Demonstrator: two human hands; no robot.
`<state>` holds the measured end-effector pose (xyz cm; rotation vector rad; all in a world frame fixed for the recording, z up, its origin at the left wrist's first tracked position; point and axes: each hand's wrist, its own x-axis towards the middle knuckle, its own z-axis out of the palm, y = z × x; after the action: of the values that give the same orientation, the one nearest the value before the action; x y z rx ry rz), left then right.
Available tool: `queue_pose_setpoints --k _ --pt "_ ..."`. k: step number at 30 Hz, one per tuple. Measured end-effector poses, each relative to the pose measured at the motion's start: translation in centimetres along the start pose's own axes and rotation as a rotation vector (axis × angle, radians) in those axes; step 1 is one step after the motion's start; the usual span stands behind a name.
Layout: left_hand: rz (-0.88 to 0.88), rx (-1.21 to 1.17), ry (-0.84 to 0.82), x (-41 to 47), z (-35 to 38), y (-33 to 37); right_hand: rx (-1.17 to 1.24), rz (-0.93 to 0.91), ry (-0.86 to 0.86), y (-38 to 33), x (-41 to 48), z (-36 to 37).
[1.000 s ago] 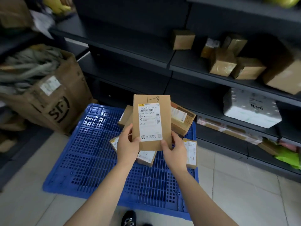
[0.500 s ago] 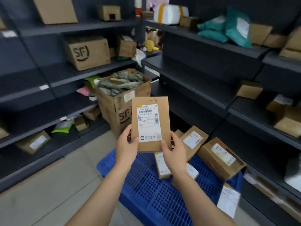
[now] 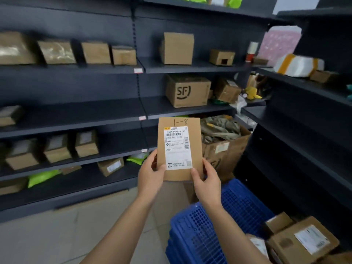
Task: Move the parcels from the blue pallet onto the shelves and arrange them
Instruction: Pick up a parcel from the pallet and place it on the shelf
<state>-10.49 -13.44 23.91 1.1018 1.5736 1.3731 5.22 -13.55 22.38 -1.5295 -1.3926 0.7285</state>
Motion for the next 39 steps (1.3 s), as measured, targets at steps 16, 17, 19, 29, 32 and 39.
queue_pose_setpoints --k 16,17,19,29,32,39 --pt "-0.141 0.094 0.232 15.3 -16.1 -5.3 -0.016 -0.04 -0.314 -5.5 8.2 22.4" --pt "-0.159 0.102 0.238 16.3 -16.6 -6.1 -0.021 -0.032 -0.336 -5.2 8.9 23.6" --pt "-0.198 0.102 0.252 18.2 -17.3 -7.7 -0.033 -0.013 -0.379 -4.4 10.4 26.0" --pt "-0.398 0.05 0.295 28.8 -17.8 -16.3 -0.132 0.124 -0.567 0.2 18.6 36.7" --pt "-0.444 0.076 0.281 32.3 -18.5 -18.8 -0.136 0.134 -0.596 0.8 21.0 39.7" --pt "-0.503 0.118 0.257 42.1 -20.7 -23.8 -0.178 0.198 -0.589 3.3 26.9 48.8"
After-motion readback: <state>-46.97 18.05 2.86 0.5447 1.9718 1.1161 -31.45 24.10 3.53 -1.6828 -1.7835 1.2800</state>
